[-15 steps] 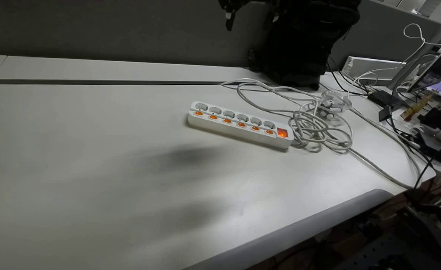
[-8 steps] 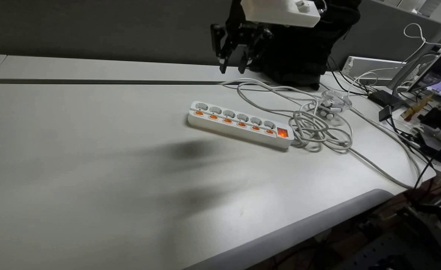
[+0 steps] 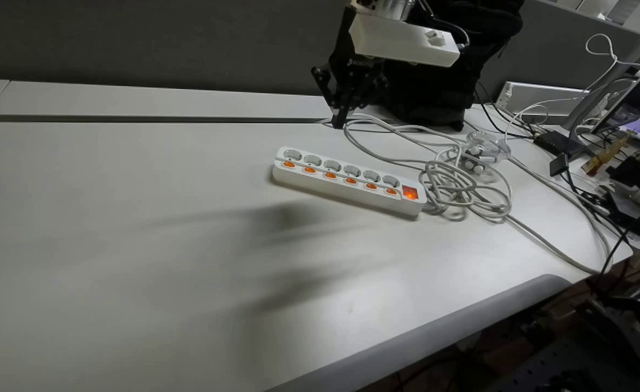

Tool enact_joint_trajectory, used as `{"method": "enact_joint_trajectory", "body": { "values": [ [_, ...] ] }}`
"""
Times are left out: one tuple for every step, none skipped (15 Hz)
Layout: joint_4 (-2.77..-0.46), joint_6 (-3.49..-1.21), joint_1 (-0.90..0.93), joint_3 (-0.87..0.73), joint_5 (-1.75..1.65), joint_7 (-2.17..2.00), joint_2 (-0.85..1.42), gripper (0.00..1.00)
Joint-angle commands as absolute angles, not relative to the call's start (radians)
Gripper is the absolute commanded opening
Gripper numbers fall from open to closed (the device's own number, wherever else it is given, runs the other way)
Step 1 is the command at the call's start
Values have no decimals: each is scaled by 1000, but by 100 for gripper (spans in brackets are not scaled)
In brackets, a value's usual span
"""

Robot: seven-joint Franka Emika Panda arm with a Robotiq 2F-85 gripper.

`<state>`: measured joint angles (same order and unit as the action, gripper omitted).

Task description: Turn on the third switch from the left side of the extension cable

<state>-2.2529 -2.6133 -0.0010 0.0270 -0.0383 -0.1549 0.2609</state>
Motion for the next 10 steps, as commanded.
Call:
{"method": "enact_joint_trajectory", "body": {
  "values": [
    [-2251, -2610, 14, 12, -30, -148, 260, 1],
    [-2251, -2610, 16, 13, -30, -148, 260, 0],
    [-2252, -2612, 17, 11, -32, -152, 265, 0],
    [-2256, -2617, 17, 9, -32, -157, 271, 0],
    [-2258, -2617, 16, 8, -31, -157, 277, 0],
    [-2262, -2623, 17, 4, -36, -162, 286, 0],
    [-2264, -2626, 17, 1, -35, -162, 295, 0],
    [-2266, -2633, 18, -3, -37, -164, 304, 0],
    [-2269, -2641, 17, -5, -35, -162, 312, 0],
    [-2271, -2647, 18, -8, -36, -164, 319, 0]
  ]
}}
